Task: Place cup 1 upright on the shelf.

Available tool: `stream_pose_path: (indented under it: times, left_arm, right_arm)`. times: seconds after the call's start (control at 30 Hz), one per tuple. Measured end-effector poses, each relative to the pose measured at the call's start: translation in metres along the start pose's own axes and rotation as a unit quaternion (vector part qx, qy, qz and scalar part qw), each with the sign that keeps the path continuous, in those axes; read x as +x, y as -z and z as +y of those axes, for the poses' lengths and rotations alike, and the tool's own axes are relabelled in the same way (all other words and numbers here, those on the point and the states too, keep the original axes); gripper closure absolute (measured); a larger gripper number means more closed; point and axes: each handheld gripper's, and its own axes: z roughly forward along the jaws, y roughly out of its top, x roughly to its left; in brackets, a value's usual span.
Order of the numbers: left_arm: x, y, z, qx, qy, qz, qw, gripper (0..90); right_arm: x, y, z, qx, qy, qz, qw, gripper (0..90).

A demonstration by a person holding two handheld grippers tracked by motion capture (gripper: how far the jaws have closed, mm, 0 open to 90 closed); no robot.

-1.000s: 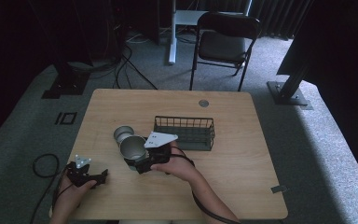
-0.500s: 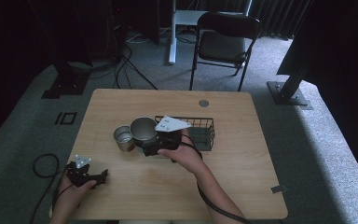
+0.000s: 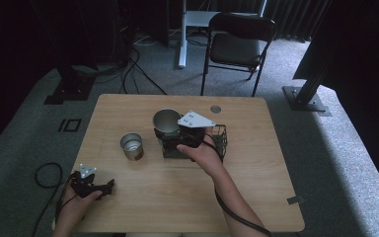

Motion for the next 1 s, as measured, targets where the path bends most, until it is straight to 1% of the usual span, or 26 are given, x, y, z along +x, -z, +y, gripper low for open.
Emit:
stream_pose_path:
  times: [0.03,0.13,0.17,0.23,0.3,0.33,0.4,0.43,0.47,0.53,0.6,0.63,0.67,0.7,0.73,0.77,0.8,0.83,0.87,0.93,0.97,1.0]
  left_arm:
    - [0.0,0.0,0.0,-0.001,0.0,0.0,1.0,0.6]
    - [0.0,0.0,0.0,-0.001,0.0,0.0,1.0,0.6]
    - [0.0,0.0,0.0,-0.001,0.0,0.0,1.0,0.6]
    - [0.0,0.0,0.0,-0.001,0.0,0.0,1.0,0.6]
    - [0.0,0.0,0.0,-0.001,0.0,0.0,1.0,0.6]
    - [0.0,0.0,0.0,-0.001,0.0,0.0,1.0,0.6]
    - [0.0,0.0,0.0,-0.001,0.0,0.0,1.0,0.6]
    - [0.0,0.0,0.0,-0.001,0.0,0.0,1.0,0.6]
    - [0.0,0.0,0.0,-0.001,0.0,0.0,1.0,0.6]
    - [0.0,0.0,0.0,-0.001,0.0,0.0,1.0,0.6]
    - [0.0,0.0,0.0,-0.001,0.0,0.0,1.0,0.6]
    - [0.0,0.0,0.0,-0.001,0.0,0.0,1.0,0.6]
    - [0.0,0.0,0.0,0.0,0.0,0.0,1.0,0.6]
    - [0.0,0.0,0.0,0.0,0.0,0.0,1.0,0.6]
    - [0.0,0.0,0.0,-0.001,0.0,0.001,1.0,0.6]
    - [0.0,0.0,0.0,-0.001,0.0,0.001,1.0,0.6]
    - [0.0,0.0,0.0,-0.001,0.0,0.001,1.0,0.6]
    - [0.0,0.0,0.0,-0.001,0.0,0.001,1.0,0.6]
    - [0.0,0.0,0.0,-0.001,0.0,0.001,1.0,0.6]
    - [0.0,0.0,0.0,-0.002,0.001,0.0,1.0,0.6]
    - [0.0,0.0,0.0,-0.002,0.001,0.0,1.0,0.6]
    - [0.0,0.0,0.0,-0.001,0.001,0.0,1.0,0.5]
  right_arm:
    - [-0.003,0.001,0.001,-0.001,0.003,-0.015,0.9999,12.8]
    - [-0.009,0.005,0.002,-0.002,-0.002,-0.035,0.9994,12.8]
    - [-0.011,0.005,0.002,0.001,0.001,-0.042,0.9991,12.8]
    - [-0.014,0.007,0.001,0.0,-0.002,-0.057,0.9984,12.8]
    - [-0.016,0.008,0.001,0.002,0.001,-0.061,0.9981,12.8]
    - [-0.02,0.009,0.0,0.002,0.0,-0.079,0.9969,12.8]
    - [-0.023,0.01,-0.002,0.003,-0.002,-0.093,0.9957,12.8]
    - [-0.023,0.01,-0.002,0.003,-0.002,-0.093,0.9957,12.8]
    - [-0.028,0.012,-0.004,0.006,-0.003,-0.105,0.9944,12.8]
    - [-0.032,0.013,-0.006,0.005,-0.008,-0.118,0.993,12.8]
    - [-0.034,0.014,-0.007,0.008,-0.006,-0.122,0.9925,12.8]
    - [-0.036,0.015,-0.008,0.006,-0.01,-0.129,0.9916,12.8]
    - [-0.04,0.018,-0.011,0.009,-0.012,-0.14,0.99,12.8]
    - [-0.04,0.018,-0.011,0.009,-0.012,-0.14,0.99,12.8]
    - [-0.045,0.02,-0.014,0.009,-0.019,-0.152,0.9882,12.8]
    - [-0.045,0.02,-0.014,0.009,-0.019,-0.152,0.9882,12.8]
    - [-0.05,0.023,-0.017,0.011,-0.02,-0.161,0.9867,12.8]
    - [-0.05,0.023,-0.017,0.011,-0.02,-0.161,0.9867,12.8]
    - [-0.054,0.026,-0.021,0.012,-0.026,-0.167,0.9855,12.8]
    - [-0.058,0.029,-0.024,0.013,-0.03,-0.177,0.9837,12.8]
    - [-0.058,0.029,-0.024,0.013,-0.03,-0.177,0.9837,12.8]
    - [-0.063,0.031,-0.028,0.016,-0.032,-0.186,0.982,12.8]
